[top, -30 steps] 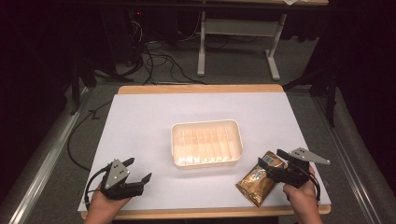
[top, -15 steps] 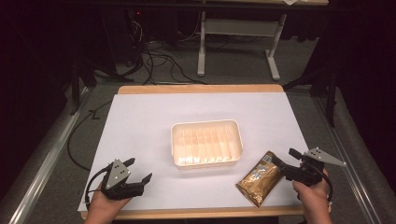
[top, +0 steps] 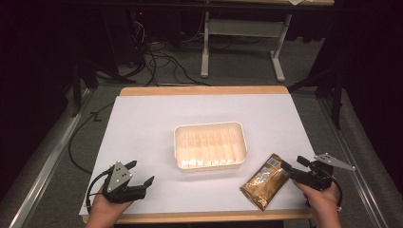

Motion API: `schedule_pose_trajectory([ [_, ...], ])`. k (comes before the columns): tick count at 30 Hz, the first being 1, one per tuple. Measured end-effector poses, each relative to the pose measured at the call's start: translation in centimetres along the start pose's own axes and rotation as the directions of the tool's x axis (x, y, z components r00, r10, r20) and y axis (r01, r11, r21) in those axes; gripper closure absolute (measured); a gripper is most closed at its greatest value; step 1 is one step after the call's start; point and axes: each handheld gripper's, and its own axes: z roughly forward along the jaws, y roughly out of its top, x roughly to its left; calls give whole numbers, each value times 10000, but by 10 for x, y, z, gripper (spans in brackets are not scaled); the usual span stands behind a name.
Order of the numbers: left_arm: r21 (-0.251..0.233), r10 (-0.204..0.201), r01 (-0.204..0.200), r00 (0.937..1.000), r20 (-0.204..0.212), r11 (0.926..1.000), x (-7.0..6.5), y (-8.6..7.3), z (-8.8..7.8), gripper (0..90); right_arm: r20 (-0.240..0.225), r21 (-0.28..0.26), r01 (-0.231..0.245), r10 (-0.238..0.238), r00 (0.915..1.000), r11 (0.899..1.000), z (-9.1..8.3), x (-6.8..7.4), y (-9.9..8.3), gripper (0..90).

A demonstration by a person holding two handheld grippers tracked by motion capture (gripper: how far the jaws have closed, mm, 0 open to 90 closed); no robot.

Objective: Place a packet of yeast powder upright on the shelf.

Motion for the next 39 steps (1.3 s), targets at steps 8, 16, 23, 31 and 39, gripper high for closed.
schedule_pose_trajectory([
  [8,124,123,-123,9999,49,9998,-2,0,3,212,-675,560,-2055,2091,9756,9771,6,-23,-9,201],
  [16,111,151,-151,9999,55,9998,-2,0,2,213,-1138,906,-3584,3672,9232,9292,5,-39,-17,255],
  [23,157,176,-176,9998,50,9997,-2,0,3,217,-1769,1344,-4199,4386,8811,8976,9,-44,-23,361],
  [31,66,252,-252,9997,52,9997,-2,0,1,219,-2265,1622,-4463,4734,8512,8801,12,-43,-27,400],
  [39,78,292,-293,9995,92,9995,-1,0,2,219,-2651,2030,-4509,4921,8292,8692,18,-40,-30,505],
])
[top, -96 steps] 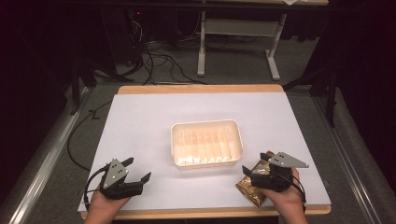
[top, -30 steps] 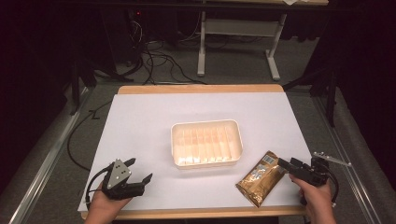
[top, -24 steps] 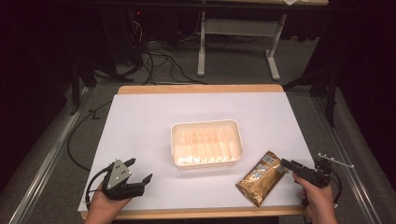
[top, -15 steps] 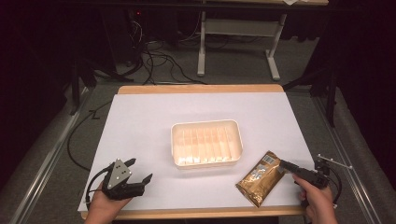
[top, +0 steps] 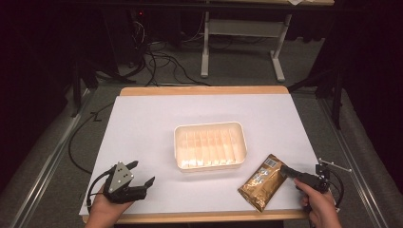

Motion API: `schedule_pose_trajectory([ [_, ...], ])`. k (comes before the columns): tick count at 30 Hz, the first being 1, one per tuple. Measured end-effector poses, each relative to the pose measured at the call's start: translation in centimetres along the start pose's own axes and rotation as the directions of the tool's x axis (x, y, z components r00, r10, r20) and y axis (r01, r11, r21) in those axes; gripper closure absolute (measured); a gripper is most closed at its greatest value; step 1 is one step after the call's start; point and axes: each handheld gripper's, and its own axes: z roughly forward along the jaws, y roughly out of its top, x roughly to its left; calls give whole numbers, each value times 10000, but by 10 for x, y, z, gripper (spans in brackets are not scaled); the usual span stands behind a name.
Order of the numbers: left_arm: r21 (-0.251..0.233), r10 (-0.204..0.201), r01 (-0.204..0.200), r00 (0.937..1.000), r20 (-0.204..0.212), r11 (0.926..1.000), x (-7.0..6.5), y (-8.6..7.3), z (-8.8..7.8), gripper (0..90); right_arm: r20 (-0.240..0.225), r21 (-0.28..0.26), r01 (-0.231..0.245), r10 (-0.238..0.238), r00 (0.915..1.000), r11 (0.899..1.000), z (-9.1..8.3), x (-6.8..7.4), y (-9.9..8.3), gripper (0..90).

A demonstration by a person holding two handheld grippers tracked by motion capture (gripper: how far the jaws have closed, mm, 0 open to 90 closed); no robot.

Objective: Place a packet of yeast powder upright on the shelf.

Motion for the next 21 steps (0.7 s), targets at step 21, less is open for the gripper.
schedule_pose_trajectory([
  [21,66,73,-73,10000,10,10000,-1,0,1,220,821,876,1193,-1265,9886,9890,9,21,2,879],
])
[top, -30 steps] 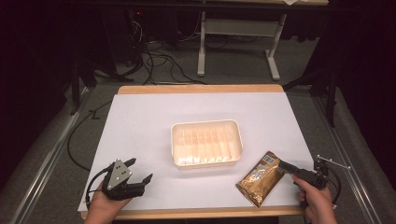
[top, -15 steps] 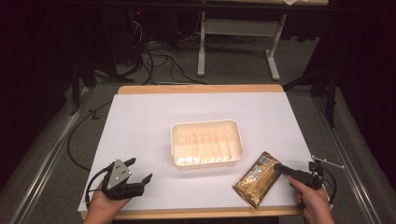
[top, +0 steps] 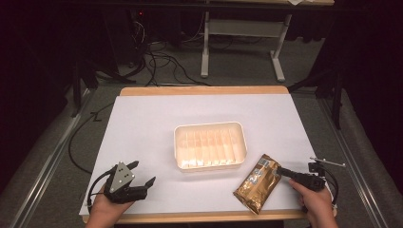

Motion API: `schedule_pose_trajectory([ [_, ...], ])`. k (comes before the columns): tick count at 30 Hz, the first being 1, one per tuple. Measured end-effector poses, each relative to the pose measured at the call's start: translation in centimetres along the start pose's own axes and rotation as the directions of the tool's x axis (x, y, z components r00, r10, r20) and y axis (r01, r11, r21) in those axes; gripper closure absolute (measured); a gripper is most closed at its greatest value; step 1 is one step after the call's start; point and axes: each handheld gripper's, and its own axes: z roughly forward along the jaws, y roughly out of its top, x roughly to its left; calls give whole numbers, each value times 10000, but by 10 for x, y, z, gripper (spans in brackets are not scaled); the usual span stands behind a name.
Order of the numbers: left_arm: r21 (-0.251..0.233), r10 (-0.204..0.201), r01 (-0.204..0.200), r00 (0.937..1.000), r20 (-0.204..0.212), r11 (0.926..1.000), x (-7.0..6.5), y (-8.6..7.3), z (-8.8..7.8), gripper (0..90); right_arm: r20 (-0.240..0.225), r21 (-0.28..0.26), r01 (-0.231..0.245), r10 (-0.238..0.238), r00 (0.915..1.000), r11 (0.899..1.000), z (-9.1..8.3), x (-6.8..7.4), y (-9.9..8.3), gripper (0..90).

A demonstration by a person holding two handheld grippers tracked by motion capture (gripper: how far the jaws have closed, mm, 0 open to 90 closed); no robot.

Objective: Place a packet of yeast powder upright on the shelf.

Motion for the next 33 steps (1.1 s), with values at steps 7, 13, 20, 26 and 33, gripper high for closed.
schedule_pose_trajectory([
  [7,-10,-20,20,10000,4,10000,0,0,0,220,116,-597,1053,-1048,9944,9926,-7,18,5,890],
  [13,22,9,-9,10000,16,10000,0,0,1,220,261,-1305,1648,-1627,9863,9777,-18,30,9,892],
  [20,29,21,-21,10000,15,10000,0,0,1,220,391,-1785,2182,-2147,9759,9594,-25,42,10,893],
  [26,50,33,-33,10000,29,10000,0,0,1,221,492,-2363,2670,-2629,9636,9343,-33,54,11,894],
  [33,31,16,-16,10000,28,10000,0,0,1,220,526,-2681,2882,-2848,9572,9193,-38,63,12,895],
])
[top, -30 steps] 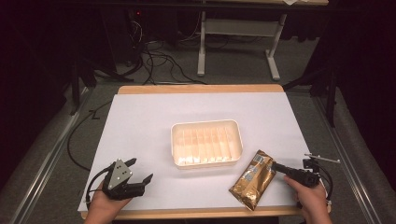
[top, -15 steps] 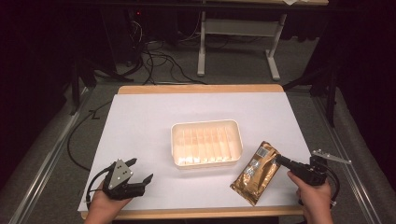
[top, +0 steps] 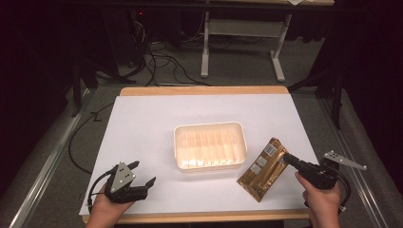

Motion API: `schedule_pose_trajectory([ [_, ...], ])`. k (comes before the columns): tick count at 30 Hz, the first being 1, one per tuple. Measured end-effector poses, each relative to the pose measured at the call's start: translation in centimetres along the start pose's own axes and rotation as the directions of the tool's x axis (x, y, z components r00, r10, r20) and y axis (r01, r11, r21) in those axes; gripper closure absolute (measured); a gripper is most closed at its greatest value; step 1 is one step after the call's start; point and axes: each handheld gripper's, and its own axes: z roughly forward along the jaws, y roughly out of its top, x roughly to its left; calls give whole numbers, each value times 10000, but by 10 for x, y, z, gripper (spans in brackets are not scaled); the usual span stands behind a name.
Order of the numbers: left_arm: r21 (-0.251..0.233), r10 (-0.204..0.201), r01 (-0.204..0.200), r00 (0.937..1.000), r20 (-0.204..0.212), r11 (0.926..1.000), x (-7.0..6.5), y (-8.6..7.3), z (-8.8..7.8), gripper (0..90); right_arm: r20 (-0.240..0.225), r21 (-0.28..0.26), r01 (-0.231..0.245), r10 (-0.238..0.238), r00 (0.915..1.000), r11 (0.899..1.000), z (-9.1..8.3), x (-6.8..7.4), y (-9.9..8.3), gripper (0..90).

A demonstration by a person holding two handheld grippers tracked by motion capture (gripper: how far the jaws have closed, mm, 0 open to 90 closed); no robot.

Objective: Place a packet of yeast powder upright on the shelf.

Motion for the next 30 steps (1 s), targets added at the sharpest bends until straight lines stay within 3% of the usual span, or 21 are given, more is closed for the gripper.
schedule_pose_trajectory([
  [7,-7,-5,5,10000,2,10000,0,0,0,220,88,-353,74,-71,9999,9993,-5,1,4,896],
  [14,4,-2,2,10000,6,10000,0,0,0,220,799,-995,478,-399,9960,9939,-17,-1,13,896],
  [16,10,0,0,10000,6,10000,0,0,0,220,1065,-1279,633,-498,9931,9898,-22,0,16,896],
  [17,12,1,-1,10000,8,10000,0,0,0,220,1309,-1681,710,-491,9902,9832,-28,0,19,896],
  [18,11,3,-3,10000,11,10000,0,0,0,220,1309,-1681,710,-491,9902,9832,-28,0,19,896],
  [20,1,-7,7,10000,11,10000,0,0,0,221,1753,-2201,889,-502,9832,9714,-41,-2,24,896],
  [25,19,-16,16,10000,18,10000,0,0,1,221,1958,-2166,948,-519,9793,9716,-43,-5,21,896],
  [30,7,-1,1,10000,3,10000,0,0,0,221,1699,-1909,951,-626,9835,9770,-33,-1,18,897],
])
